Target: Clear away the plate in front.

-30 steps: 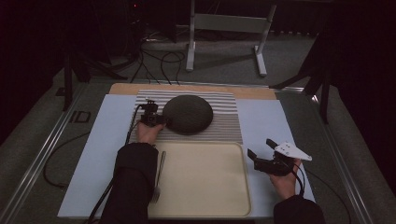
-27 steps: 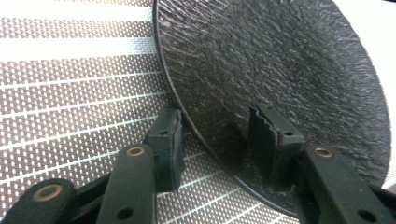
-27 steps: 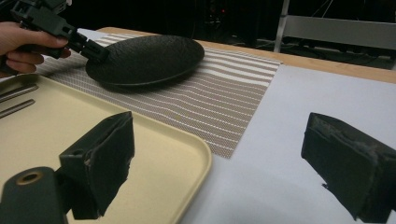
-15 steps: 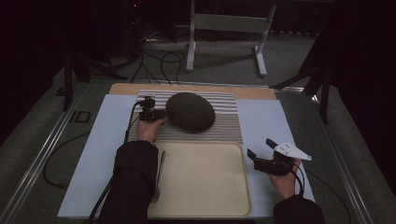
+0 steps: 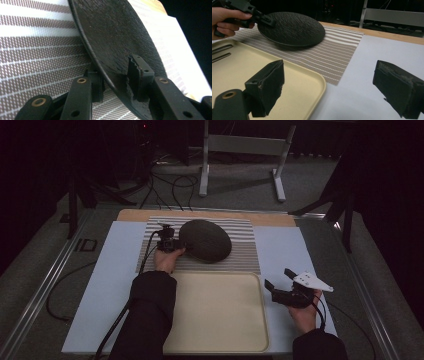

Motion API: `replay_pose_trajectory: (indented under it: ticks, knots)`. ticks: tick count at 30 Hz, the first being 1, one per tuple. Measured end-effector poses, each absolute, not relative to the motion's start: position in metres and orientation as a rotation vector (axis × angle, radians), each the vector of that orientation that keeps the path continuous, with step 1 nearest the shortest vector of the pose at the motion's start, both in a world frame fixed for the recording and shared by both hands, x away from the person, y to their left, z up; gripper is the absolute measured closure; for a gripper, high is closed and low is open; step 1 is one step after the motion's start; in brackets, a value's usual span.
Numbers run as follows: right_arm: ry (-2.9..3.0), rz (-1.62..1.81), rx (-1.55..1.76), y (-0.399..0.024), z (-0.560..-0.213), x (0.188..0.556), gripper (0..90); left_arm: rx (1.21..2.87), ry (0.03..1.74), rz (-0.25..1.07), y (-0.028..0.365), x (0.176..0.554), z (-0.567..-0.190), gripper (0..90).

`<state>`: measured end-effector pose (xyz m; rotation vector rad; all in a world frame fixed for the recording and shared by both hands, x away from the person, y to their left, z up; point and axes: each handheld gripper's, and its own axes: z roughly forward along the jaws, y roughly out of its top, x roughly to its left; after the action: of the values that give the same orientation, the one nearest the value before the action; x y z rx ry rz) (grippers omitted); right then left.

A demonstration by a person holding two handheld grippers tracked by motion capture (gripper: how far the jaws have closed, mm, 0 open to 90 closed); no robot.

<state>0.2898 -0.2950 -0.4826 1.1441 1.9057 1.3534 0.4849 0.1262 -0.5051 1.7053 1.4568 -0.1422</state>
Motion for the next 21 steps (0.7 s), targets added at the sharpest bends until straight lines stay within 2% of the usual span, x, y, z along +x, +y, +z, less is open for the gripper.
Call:
replay_pose_trajectory:
  ticks: [6,10,15,21]
  knots:
    - [1.908,1.353,1.143,-0.2948,-0.4825,0.2897,11.2,1.642,1.458,-0.175,0.1249,0.4844,-0.4989,77.4]
    - [1.908,1.352,1.141,-0.2949,-0.4824,0.2895,11.3,1.611,1.494,-0.209,0.1229,0.4852,-0.4985,79.7]
    - [1.904,1.352,1.143,-0.2962,-0.4823,0.2895,11.3,1.495,1.566,-0.288,0.1252,0.4849,-0.5011,84.3]
    - [1.905,1.351,1.142,-0.2962,-0.4824,0.2895,11.4,1.482,1.580,-0.308,0.1235,0.4847,-0.4960,85.6]
